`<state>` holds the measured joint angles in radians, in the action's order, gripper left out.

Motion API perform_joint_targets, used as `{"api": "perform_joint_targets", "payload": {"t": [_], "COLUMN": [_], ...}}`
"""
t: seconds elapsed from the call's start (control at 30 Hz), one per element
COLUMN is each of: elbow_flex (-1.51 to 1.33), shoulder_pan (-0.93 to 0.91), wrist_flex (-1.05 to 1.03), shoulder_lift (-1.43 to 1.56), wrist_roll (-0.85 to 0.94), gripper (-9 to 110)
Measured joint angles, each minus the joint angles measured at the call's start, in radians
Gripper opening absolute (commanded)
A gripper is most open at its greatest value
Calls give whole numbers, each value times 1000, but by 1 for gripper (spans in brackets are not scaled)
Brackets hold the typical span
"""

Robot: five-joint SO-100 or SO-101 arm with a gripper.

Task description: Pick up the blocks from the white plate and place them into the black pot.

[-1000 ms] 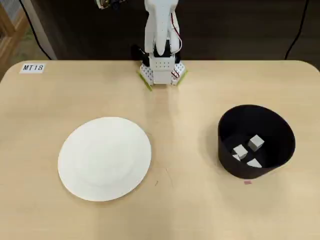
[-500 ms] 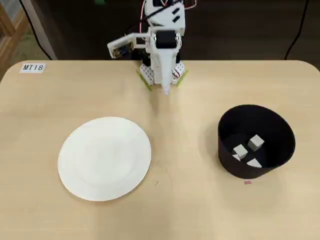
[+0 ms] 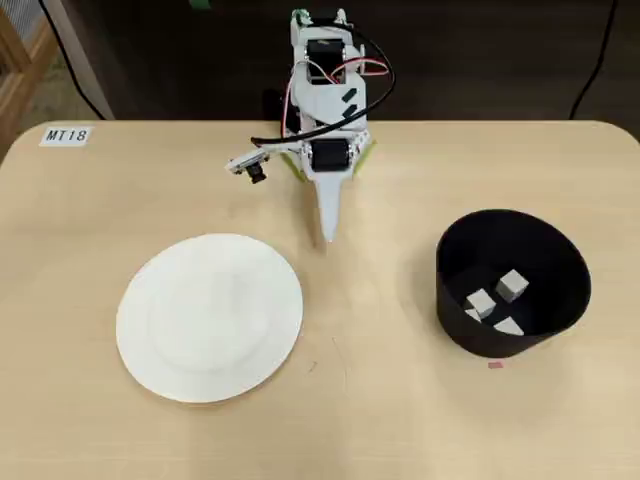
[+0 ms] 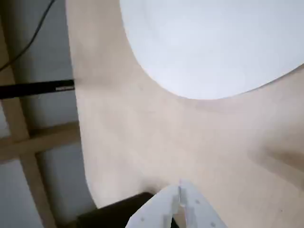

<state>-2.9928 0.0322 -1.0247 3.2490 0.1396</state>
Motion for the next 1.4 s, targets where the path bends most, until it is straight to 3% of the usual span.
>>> {"api": "perform_joint_targets", "payload": {"t": [1.4], "elbow_flex": [-8], "shoulder_pan": [-3], "wrist_flex": [0], "shoulder_lift": [3], "wrist_roll": [15], "gripper": [-2]}}
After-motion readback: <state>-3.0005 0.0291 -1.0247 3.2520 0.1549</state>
